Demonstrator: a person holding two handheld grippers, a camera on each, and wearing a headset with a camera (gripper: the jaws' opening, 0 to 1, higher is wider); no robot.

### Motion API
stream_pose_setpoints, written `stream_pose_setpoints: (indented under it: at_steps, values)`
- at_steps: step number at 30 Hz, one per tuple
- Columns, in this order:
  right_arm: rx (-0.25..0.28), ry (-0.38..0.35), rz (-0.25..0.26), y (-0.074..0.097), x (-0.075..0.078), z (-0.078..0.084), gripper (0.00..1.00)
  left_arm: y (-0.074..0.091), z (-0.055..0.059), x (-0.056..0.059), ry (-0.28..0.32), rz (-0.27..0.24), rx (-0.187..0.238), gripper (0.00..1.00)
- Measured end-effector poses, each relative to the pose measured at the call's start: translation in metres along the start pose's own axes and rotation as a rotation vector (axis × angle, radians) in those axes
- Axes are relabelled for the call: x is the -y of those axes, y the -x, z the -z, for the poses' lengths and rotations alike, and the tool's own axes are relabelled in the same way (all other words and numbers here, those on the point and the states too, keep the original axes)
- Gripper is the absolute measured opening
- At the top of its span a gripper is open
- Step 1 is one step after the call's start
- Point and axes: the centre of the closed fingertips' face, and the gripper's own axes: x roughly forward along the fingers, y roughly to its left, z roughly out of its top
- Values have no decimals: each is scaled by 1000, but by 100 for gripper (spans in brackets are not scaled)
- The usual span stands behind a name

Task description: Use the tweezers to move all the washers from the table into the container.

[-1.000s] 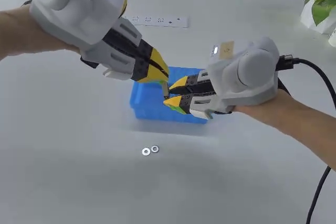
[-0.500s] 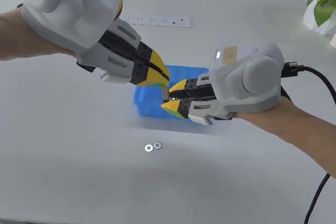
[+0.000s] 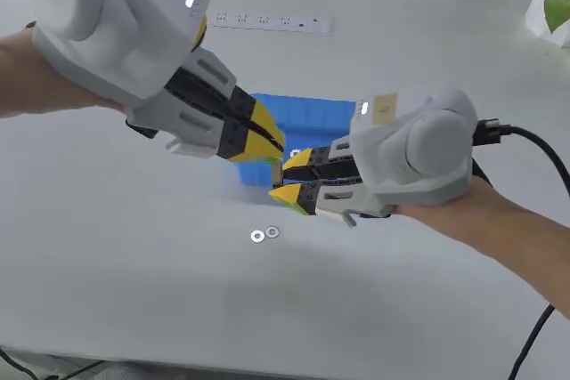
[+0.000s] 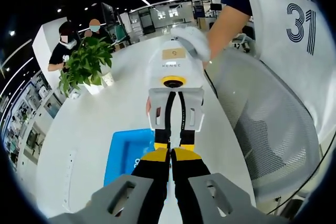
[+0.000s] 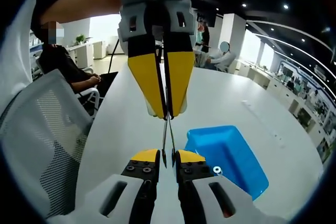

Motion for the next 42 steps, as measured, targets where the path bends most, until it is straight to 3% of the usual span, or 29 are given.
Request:
stream_pose_setpoints:
  at_steps: [16,29,42]
  values:
    - [-27,-11,-62,-14,-16,14,13,-11,12,17,53,21,-13,5]
    - [-37,-30,-83,-17,-23,23,13,-16,21,27,76,45,-25,5]
    - [-47,-36,-96,-18,-29,27,13,-19,24,28,100,40,-7,5]
